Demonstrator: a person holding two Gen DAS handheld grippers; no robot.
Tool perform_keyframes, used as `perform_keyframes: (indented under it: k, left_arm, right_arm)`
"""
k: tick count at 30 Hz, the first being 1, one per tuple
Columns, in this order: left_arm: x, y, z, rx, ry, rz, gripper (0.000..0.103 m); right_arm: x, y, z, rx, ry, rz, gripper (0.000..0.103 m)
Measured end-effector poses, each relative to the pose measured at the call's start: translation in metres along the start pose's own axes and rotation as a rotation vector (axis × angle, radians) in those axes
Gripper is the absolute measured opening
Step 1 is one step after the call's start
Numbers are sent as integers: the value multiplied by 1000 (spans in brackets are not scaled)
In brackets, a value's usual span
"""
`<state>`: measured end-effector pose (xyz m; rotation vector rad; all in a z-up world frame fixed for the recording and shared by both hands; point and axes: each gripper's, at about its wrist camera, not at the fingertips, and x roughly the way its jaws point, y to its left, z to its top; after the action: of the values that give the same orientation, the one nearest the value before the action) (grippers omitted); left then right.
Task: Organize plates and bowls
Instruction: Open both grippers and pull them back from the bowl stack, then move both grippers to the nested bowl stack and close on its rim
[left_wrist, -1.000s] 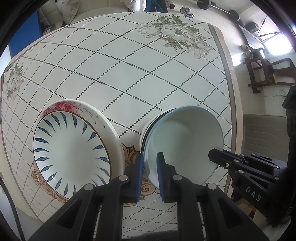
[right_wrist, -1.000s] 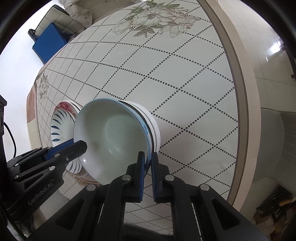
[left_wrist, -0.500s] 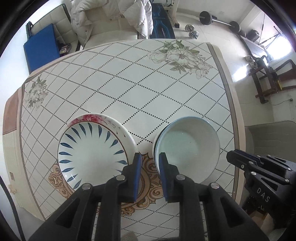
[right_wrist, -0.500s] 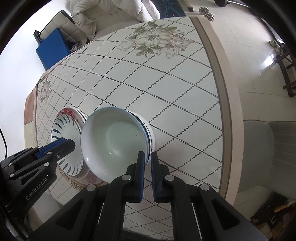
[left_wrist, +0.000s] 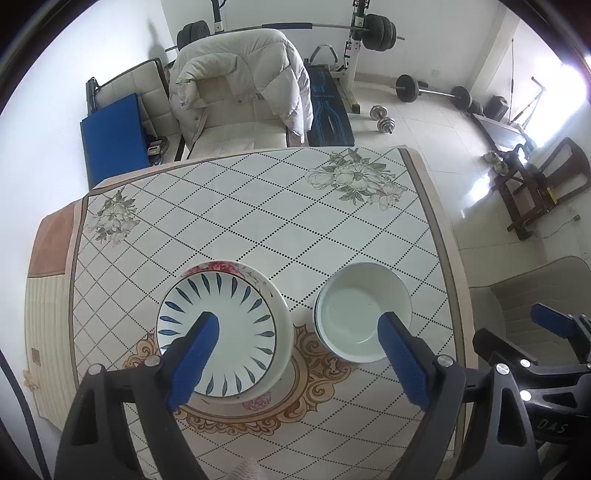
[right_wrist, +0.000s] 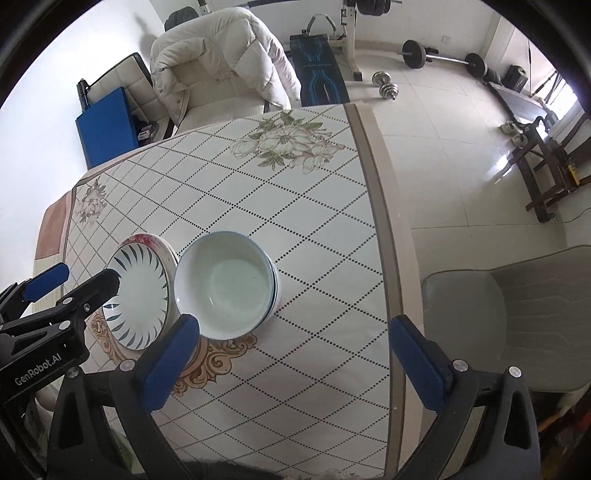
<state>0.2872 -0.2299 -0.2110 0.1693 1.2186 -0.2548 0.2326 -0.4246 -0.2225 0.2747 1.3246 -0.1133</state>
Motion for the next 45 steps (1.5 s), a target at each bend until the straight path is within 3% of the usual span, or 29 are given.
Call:
perform_keyframes:
  k: [2,12,17,28,35,40,45]
  left_arm:
    - [-13,2,-4,-7,-15,-17,88]
    - [-81,7,-33,13,-123,39,88]
    - [-93,16,-37,-22,-121,14,88]
    - [-94,14,-44,-11,-93,-6,88]
    - [-51,13,-26,34,-6,-57,88]
    - [1,14,-1,54,71,-66,88]
    - [52,12,24,56,152,-133,88]
  right_arm:
    - [-20,0,-5,-1,-36,-9,103]
    - [-105,17,-38,9,-174,-41,103]
    - [-130,25,-53,-1,-219,-74,103]
    - [-150,28,-65,15,-233,-57,103]
    - [-123,10,-54,83,-185,-7,103]
    - [-66,-11,-36,156,-95,31,103]
    - [0,-24,-23,193,-9,46,103]
